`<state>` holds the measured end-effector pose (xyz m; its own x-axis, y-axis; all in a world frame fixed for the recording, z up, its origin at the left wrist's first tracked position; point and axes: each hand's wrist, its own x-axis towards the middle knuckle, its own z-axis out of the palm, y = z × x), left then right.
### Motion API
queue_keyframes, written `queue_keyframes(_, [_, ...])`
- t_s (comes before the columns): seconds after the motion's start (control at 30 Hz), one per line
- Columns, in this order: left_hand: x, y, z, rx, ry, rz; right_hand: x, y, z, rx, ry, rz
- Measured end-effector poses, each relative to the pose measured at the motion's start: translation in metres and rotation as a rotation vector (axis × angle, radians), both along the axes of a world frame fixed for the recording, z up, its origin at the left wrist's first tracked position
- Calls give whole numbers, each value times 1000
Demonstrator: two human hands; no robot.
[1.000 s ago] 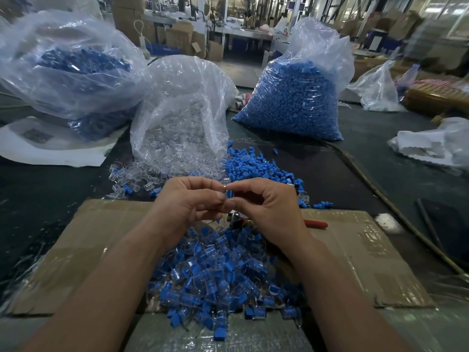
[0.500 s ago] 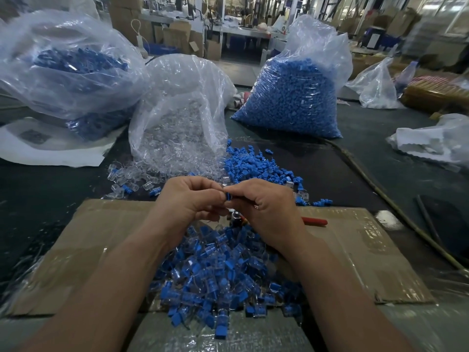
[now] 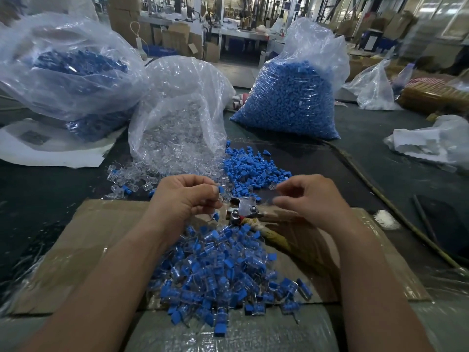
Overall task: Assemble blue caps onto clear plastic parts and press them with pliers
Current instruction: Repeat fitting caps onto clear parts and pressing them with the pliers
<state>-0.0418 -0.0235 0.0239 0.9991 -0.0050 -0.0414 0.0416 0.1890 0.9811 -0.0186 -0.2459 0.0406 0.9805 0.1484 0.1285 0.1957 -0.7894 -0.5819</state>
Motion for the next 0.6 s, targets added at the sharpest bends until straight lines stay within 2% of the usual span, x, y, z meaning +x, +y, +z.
queue_keyframes(0.23, [-1, -1, 0, -13, 3, -21, -3, -10, -1, -111, 494, 151])
queue_keyframes(0.33, [-1, -1, 1, -24, -1, -20, -4, -3, -5, -251, 489, 164])
queue_keyframes(0.6, [-1, -2, 2, -48, -4, -33, -7, 11, 2, -343, 344, 94])
